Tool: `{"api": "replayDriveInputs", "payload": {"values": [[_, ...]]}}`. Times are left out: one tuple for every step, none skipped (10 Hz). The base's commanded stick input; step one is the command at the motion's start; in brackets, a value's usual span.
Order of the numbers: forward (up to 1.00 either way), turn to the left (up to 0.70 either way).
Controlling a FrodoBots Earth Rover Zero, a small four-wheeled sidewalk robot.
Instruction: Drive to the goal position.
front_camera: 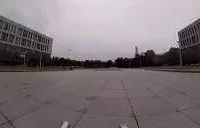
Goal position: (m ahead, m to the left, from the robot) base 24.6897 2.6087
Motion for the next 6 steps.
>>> {"api": "replayDriveInputs", "payload": {"values": [[0.05, 0.0], [0.05, 0.0], [0.05, 0.0], [0.05, 0.0], [0.05, 0.0], [0.05, 0.0]]}}
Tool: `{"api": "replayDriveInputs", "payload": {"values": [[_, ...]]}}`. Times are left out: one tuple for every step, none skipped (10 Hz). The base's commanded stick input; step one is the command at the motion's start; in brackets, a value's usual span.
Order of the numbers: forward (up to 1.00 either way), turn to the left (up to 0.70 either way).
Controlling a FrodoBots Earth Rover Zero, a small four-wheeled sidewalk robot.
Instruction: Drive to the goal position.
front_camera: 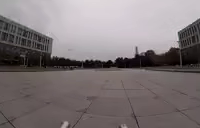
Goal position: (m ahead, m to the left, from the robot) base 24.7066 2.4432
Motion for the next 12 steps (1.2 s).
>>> {"api": "replayDriveInputs", "payload": {"values": [[0.05, 0.0], [0.05, 0.0], [0.05, 0.0], [0.05, 0.0], [0.05, 0.0], [0.05, 0.0], [0.05, 0.0], [0.05, 0.0], [0.05, 0.0], [0.05, 0.0], [0.05, 0.0], [0.05, 0.0]]}}
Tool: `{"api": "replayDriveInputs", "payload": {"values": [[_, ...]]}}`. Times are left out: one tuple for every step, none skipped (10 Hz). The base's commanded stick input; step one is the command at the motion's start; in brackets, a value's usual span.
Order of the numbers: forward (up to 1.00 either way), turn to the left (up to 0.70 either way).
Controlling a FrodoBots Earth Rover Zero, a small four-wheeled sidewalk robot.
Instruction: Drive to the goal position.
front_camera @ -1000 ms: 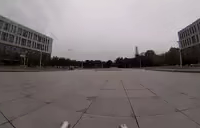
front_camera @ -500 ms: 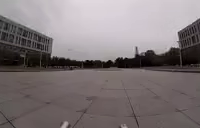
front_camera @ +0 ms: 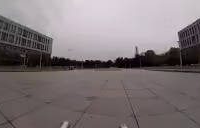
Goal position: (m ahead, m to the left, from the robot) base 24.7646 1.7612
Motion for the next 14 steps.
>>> {"api": "replayDriveInputs", "payload": {"values": [[0.05, 0.0], [0.05, 0.0], [0.05, 0.0], [0.05, 0.0], [0.05, 0.0], [0.05, 0.0], [0.05, 0.0], [0.05, 0.0], [0.05, 0.0], [0.05, 0.0], [0.05, 0.0], [0.05, 0.0], [0.05, 0.0], [0.05, 0.0]]}}
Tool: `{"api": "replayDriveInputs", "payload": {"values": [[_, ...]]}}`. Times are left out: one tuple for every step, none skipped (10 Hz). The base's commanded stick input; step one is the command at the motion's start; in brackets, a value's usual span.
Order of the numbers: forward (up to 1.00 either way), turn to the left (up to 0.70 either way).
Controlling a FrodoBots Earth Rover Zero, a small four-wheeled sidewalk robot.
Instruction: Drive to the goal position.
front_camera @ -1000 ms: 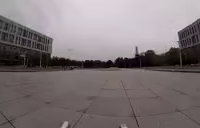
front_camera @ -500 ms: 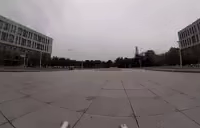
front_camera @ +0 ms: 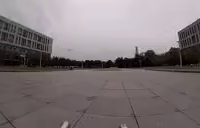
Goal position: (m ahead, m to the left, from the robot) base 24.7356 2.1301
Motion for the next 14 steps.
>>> {"api": "replayDriveInputs", "payload": {"values": [[0.05, 0.0], [0.05, 0.0], [0.05, 0.0], [0.05, 0.0], [0.05, 0.0], [0.05, 0.0], [0.05, 0.0], [0.05, 0.0], [0.05, 0.0], [0.05, 0.0], [0.05, 0.0], [0.05, 0.0], [0.05, 0.0], [0.05, 0.0]]}}
